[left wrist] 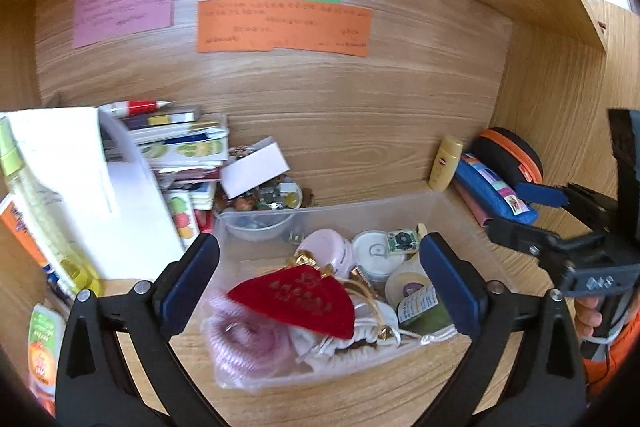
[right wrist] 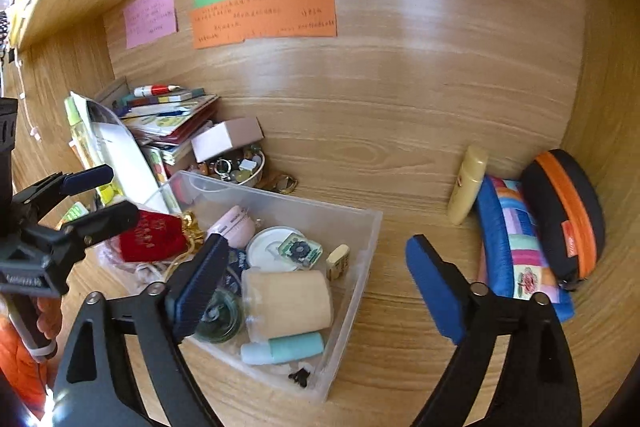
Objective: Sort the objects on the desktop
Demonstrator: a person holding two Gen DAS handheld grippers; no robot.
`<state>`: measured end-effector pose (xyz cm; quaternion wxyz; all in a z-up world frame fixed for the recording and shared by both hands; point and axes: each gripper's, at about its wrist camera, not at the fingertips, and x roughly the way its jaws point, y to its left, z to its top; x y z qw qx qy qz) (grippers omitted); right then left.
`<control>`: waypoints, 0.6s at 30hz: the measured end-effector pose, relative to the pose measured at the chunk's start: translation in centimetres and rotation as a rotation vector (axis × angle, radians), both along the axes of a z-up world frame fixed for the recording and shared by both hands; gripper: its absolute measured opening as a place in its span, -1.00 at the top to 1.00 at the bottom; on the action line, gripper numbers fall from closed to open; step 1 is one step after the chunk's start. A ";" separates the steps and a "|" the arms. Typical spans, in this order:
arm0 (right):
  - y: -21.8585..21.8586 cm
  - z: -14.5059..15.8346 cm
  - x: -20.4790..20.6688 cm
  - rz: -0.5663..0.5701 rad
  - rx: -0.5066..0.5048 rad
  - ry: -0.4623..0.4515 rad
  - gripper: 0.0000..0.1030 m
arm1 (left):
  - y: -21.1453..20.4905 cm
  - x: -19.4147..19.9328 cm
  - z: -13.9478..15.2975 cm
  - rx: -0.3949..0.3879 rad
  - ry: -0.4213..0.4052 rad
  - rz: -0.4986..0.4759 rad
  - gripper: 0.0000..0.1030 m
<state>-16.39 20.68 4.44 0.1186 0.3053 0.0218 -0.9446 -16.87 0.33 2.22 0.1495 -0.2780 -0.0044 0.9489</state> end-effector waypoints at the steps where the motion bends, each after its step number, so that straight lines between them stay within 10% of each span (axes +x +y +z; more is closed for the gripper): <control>1: -0.3 0.1 0.6 0.007 0.007 0.007 -0.86 | -0.1 0.2 0.0 -0.006 -0.007 0.014 -0.97; 18: -1.9 1.9 10.3 0.067 -0.021 0.137 -0.99 | 2.0 9.5 0.8 -0.067 0.131 0.038 -0.98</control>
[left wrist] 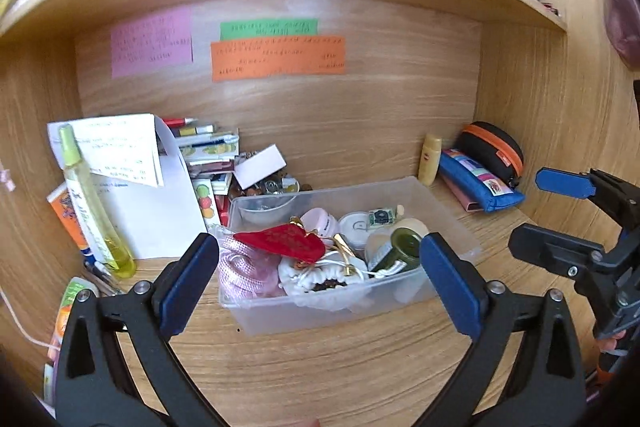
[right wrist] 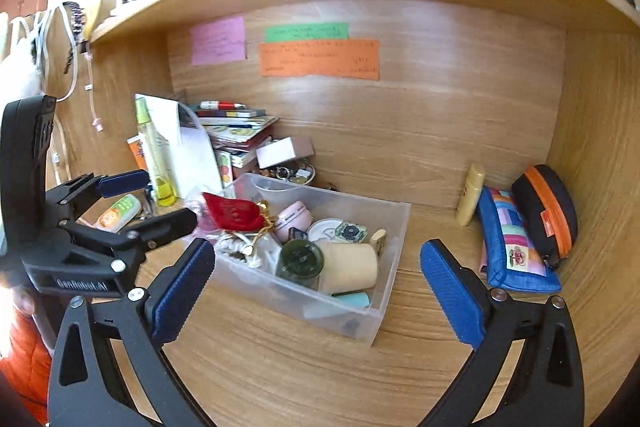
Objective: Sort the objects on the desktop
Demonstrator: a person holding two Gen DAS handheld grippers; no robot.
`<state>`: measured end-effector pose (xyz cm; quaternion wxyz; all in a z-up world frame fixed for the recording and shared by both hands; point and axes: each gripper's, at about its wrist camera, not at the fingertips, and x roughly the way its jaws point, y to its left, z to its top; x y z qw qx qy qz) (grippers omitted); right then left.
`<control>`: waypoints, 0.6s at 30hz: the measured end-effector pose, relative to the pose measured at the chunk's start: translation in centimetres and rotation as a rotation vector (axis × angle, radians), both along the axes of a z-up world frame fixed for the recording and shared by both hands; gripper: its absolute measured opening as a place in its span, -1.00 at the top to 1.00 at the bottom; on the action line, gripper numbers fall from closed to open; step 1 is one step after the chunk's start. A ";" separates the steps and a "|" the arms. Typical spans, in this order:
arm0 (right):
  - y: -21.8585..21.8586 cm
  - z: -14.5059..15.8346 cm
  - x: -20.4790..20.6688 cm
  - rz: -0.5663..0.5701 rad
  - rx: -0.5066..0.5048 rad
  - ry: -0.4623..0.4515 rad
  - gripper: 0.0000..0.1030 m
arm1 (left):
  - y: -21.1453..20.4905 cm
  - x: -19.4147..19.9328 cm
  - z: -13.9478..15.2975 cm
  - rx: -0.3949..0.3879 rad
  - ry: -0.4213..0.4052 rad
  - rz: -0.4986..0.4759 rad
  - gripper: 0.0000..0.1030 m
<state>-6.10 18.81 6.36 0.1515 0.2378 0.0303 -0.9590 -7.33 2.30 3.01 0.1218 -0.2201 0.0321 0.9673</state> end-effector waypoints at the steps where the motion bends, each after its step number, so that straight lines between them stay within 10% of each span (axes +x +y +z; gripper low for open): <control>1: 0.0 0.0 0.5 -0.001 -0.001 0.005 -0.99 | 0.2 0.5 -0.1 0.004 0.005 -0.003 -0.98; 18: 3.3 -1.8 1.6 -0.020 -0.116 -0.074 -0.99 | -0.1 2.3 -1.0 0.070 -0.016 -0.018 -0.98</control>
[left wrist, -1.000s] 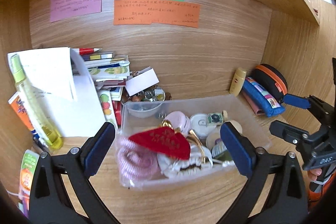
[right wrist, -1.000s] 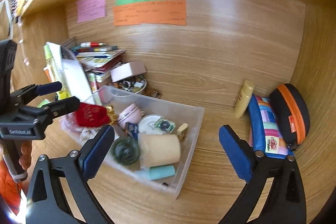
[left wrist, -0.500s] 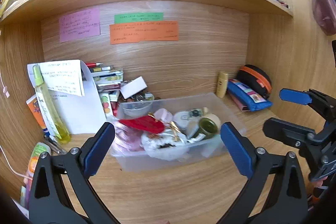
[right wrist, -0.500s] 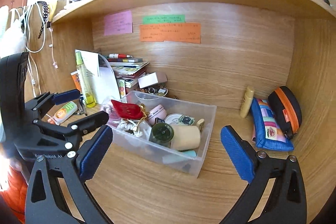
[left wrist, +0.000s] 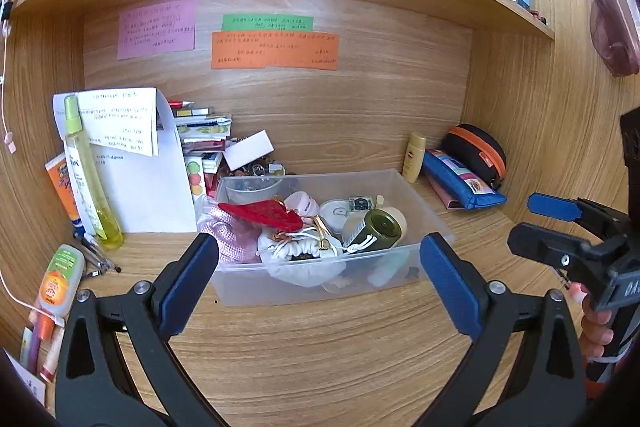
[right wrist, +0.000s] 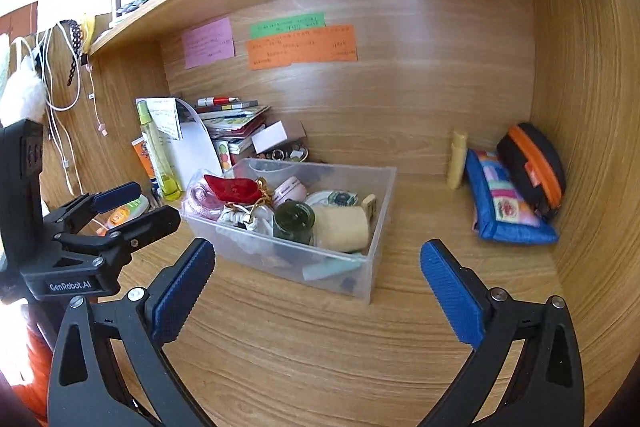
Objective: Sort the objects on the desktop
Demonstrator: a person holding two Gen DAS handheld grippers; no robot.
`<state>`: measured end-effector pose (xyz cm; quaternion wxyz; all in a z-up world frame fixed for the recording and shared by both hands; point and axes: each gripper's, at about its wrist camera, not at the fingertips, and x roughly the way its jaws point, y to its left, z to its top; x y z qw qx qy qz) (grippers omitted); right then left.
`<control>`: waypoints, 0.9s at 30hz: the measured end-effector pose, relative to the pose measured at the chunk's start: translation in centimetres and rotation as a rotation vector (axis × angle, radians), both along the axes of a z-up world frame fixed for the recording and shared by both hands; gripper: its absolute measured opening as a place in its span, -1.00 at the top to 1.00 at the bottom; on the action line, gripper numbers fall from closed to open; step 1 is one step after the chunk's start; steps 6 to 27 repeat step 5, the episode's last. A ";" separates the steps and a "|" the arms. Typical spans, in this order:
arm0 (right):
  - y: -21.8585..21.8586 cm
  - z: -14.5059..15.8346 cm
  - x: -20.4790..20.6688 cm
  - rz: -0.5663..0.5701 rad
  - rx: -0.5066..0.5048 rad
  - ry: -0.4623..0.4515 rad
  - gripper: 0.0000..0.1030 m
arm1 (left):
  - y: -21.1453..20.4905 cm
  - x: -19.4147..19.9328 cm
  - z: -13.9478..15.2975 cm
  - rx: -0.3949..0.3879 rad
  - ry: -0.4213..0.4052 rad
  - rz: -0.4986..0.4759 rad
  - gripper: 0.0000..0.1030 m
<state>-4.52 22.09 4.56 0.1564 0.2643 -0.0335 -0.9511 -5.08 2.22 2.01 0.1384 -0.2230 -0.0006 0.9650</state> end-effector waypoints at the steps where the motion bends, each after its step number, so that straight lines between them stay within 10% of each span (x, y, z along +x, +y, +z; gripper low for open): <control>1: 0.1 0.0 -0.2 0.003 -0.011 -0.007 -0.99 | 0.0 0.0 0.0 -0.003 -0.002 -0.004 -0.98; 27: 0.4 -0.2 -0.8 -0.001 -0.027 -0.019 -0.99 | 0.3 -0.3 -0.1 -0.019 -0.008 -0.005 -0.98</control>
